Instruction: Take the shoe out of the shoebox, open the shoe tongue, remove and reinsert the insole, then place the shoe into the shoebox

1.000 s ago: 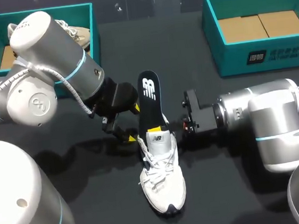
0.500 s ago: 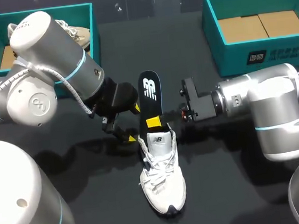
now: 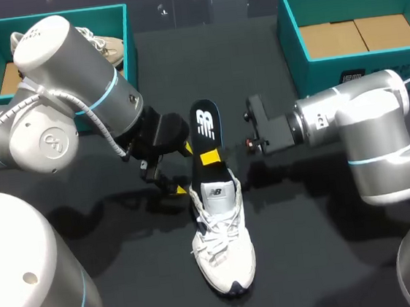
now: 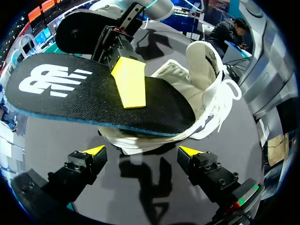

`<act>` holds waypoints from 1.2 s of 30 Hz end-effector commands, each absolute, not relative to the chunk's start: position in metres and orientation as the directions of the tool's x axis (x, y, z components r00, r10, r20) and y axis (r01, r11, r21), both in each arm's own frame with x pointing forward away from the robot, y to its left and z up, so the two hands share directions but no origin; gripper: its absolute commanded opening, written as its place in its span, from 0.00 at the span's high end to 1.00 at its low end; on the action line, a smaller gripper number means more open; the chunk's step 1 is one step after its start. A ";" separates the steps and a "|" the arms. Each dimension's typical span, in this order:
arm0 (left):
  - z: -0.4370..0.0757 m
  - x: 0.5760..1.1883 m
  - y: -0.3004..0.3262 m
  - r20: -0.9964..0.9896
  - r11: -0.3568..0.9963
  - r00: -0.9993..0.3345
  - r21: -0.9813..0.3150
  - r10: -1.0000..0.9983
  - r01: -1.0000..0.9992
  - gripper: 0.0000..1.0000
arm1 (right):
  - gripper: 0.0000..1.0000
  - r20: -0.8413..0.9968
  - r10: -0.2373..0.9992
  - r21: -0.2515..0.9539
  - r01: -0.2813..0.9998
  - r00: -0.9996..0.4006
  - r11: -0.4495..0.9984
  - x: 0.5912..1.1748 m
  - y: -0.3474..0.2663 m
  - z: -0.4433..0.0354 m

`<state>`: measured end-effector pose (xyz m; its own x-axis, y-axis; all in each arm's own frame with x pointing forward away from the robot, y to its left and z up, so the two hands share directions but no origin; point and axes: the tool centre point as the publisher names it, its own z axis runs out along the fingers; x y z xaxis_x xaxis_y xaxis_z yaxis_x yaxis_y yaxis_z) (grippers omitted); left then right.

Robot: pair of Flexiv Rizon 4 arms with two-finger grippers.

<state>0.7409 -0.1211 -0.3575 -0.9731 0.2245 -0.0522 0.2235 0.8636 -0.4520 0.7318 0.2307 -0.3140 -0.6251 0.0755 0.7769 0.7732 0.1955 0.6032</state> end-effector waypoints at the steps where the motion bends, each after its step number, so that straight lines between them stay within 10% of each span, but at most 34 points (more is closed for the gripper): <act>1: -0.357 0.740 -0.120 -0.054 0.863 -0.973 -0.452 0.225 0.224 0.00 | 1.00 0.789 0.065 0.592 0.784 -0.611 0.186 0.725 0.231 -0.331; 24: -0.357 0.740 -0.120 -0.054 0.863 -0.973 -0.452 0.225 0.224 0.00 | 0.99 0.850 0.098 0.496 0.849 -0.518 0.182 0.682 0.238 -0.353; 27: -0.357 0.740 -0.120 -0.054 0.863 -0.973 -0.452 0.225 0.224 0.00 | 0.70 0.837 0.101 0.514 0.837 -0.537 0.186 0.685 0.237 -0.346; 36: -0.357 0.740 -0.120 -0.054 0.863 -0.973 -0.452 0.225 0.224 0.00 | 0.78 0.797 0.110 0.563 0.797 -0.593 0.221 0.699 0.236 -0.326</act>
<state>0.7409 -0.1211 -0.3575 -0.9731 0.2245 -0.0522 0.2235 0.8636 -0.4520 0.6961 0.2381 -0.3343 -0.5922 0.1005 0.7995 0.7986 0.2054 0.5658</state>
